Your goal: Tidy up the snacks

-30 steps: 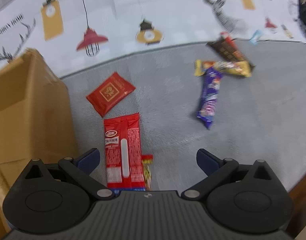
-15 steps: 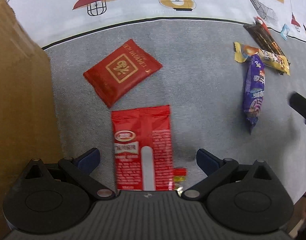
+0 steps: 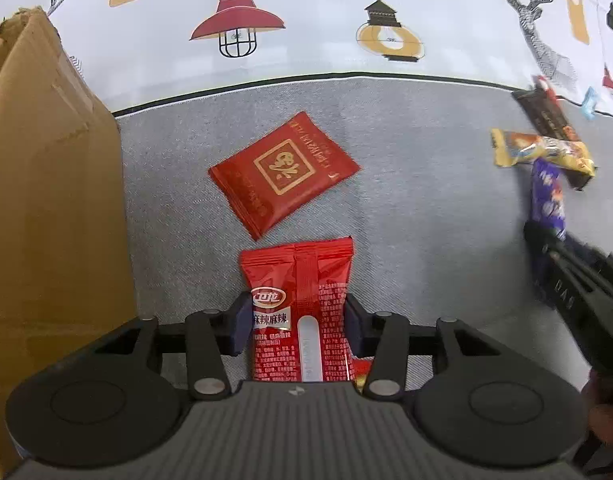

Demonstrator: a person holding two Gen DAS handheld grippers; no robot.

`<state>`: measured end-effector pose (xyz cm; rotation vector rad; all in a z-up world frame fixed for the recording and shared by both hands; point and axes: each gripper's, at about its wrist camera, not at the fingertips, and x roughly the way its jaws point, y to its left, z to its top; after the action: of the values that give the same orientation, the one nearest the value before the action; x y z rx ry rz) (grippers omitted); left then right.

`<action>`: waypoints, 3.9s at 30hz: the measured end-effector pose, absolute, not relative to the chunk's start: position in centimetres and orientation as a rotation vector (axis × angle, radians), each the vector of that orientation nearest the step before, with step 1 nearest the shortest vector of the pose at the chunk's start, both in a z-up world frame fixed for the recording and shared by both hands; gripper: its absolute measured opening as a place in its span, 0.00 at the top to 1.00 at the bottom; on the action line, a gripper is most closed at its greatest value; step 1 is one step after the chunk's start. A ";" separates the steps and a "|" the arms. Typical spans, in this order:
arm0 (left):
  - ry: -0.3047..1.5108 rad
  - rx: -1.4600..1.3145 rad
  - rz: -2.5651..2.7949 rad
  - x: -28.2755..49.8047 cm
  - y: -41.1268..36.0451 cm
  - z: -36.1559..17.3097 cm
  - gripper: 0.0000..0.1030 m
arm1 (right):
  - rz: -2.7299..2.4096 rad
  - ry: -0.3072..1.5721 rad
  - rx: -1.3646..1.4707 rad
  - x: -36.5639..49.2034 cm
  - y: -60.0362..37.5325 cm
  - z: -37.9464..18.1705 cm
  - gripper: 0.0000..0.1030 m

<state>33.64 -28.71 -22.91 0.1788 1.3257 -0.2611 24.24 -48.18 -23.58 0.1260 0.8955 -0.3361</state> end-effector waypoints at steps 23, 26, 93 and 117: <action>1.016 0.142 -0.303 16.7 -19.4 -4.1 0.52 | -0.154 0.645 0.228 7.6 -38.0 -6.4 0.84; 1.033 0.151 -0.260 14.2 -16.3 -3.3 0.52 | -0.082 0.658 0.226 5.2 -34.9 -5.1 0.84; 0.978 -0.023 -0.134 1.9 -0.3 -2.0 0.52 | 0.150 0.734 0.039 -3.2 -20.3 -1.7 0.84; 0.957 -0.071 -0.094 7.6 1.7 -1.3 0.52 | 0.140 0.755 0.017 1.3 -19.6 -2.0 0.84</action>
<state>7.62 1.66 -1.33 -0.0712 0.9572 -0.0937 1.29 -19.60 -1.98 0.0170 0.7551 0.1399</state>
